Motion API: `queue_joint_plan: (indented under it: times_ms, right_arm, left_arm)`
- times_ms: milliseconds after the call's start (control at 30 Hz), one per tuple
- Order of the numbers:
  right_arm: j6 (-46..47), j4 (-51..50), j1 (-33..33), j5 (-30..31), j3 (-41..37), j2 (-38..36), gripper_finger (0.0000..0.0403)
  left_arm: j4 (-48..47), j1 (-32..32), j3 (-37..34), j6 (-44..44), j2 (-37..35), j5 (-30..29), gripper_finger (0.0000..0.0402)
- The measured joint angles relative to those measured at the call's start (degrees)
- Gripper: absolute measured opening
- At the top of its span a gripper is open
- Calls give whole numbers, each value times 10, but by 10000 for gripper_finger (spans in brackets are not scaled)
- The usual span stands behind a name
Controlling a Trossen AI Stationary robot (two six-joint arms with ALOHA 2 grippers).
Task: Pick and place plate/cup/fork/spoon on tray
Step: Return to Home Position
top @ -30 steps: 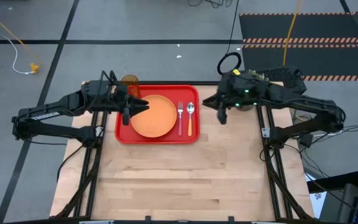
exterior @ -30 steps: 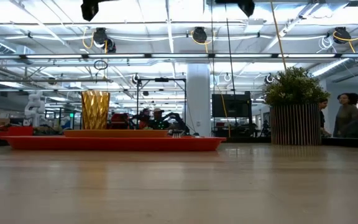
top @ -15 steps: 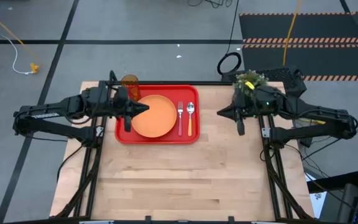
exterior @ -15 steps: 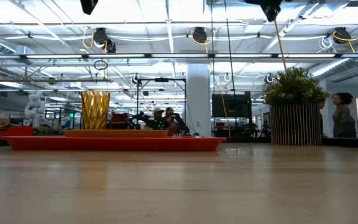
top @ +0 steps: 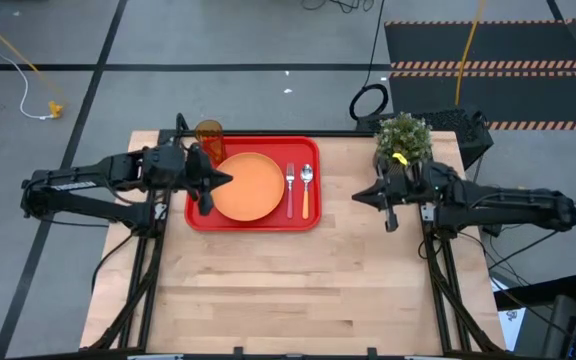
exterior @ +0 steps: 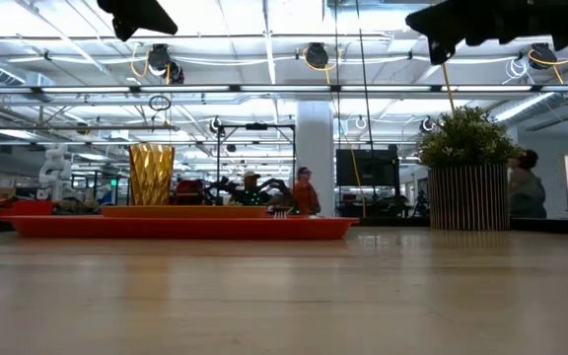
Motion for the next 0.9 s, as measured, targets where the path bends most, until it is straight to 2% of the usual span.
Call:
queue_joint_plan:
  times_ms: [100, 300, 500, 700, 900]
  right_arm:
    - [-1, 43, 0, 0, -35, -7, 0]
    - [-16, 104, 0, -8, -103, -31, 0]
    - [-13, 173, 0, -8, -172, -66, 0]
    - [-23, 174, 0, -6, -204, -106, 0]
    - [-25, 158, 0, 7, -219, -149, 0]
  left_arm:
    - [-14, 10, 0, 30, 0, 2, 15]
    - [-13, 13, 0, 32, 0, 36, 7]
    - [-7, 21, -7, 42, -1, 38, 3]
    - [37, 29, -67, 15, -2, 65, 7]
    - [118, 29, -119, -54, -2, 55, 11]
